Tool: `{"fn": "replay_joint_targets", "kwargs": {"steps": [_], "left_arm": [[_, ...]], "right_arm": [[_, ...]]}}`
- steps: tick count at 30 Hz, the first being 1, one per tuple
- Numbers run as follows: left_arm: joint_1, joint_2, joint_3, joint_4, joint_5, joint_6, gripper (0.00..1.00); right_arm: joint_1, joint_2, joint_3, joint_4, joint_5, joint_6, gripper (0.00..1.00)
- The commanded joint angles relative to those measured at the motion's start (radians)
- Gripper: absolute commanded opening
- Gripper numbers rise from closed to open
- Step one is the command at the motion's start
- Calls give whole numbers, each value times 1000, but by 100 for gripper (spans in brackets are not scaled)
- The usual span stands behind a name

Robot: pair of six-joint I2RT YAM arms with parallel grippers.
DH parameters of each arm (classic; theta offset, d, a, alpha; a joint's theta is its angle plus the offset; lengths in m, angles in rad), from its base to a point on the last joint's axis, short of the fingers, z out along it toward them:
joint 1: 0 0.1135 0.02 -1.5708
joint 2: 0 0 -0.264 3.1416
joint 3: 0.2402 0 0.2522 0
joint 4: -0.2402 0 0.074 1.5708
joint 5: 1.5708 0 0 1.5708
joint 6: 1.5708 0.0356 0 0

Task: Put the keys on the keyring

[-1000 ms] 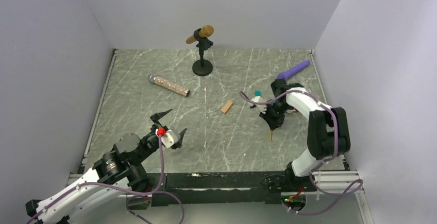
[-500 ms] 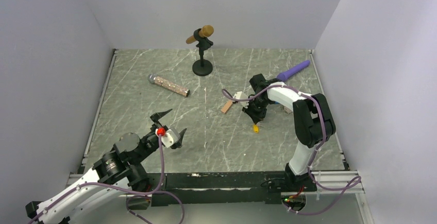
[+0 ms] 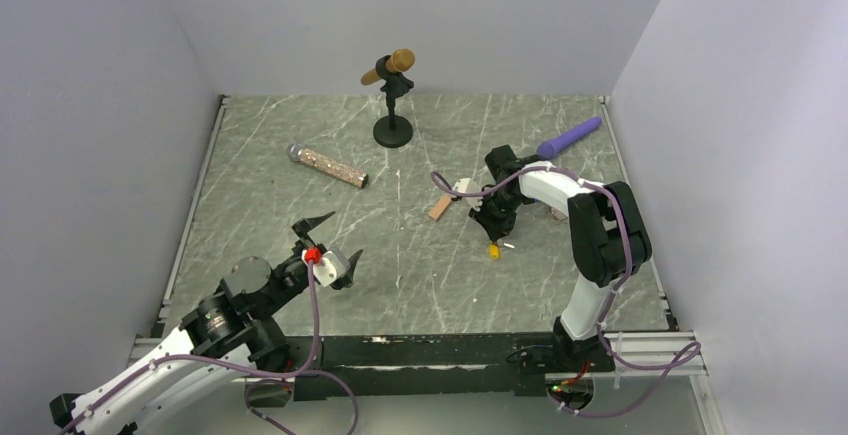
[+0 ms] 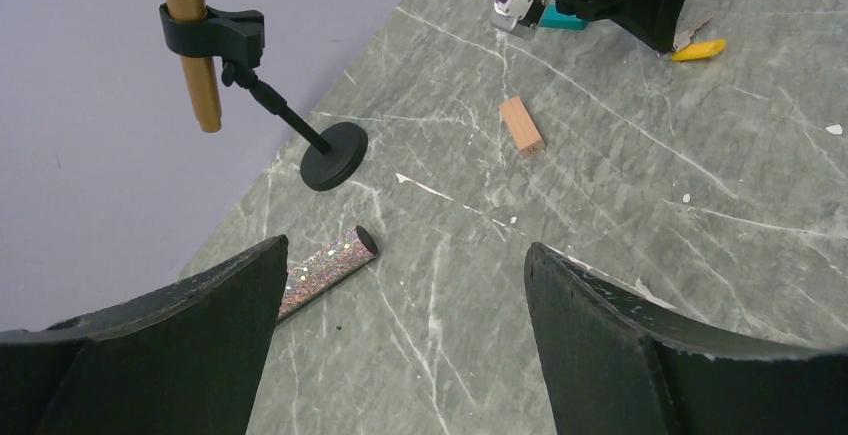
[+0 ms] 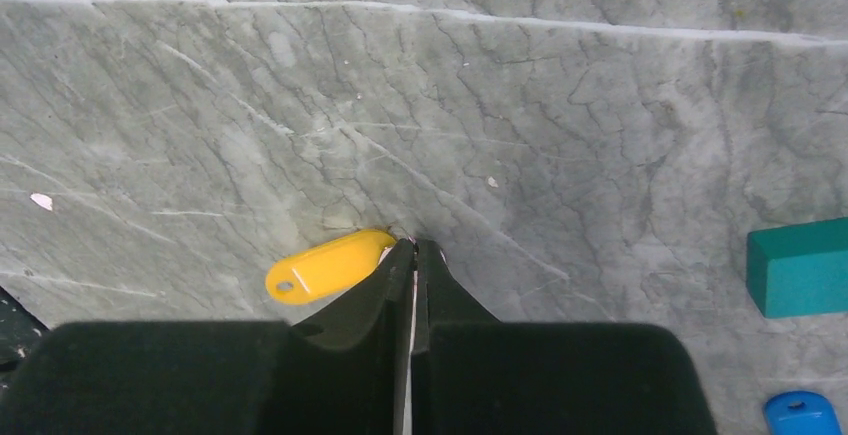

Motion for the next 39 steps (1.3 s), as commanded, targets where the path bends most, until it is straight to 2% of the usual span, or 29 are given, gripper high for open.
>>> {"fn": "replay_joint_targets", "kwargs": {"steps": [1, 10, 23, 39], "left_arm": [[8, 5, 15, 20, 19, -8, 91], [12, 5, 14, 22, 21, -9, 92], [18, 7, 14, 23, 24, -12, 92], [26, 2, 13, 27, 28, -16, 92]], "right_arm": [[4, -22, -11, 2, -36, 12, 10], [0, -51, -6, -11, -63, 7, 12], [-30, -71, 9, -46, -138, -5, 21], [-169, -133, 50, -92, -327, -12, 30]]}}
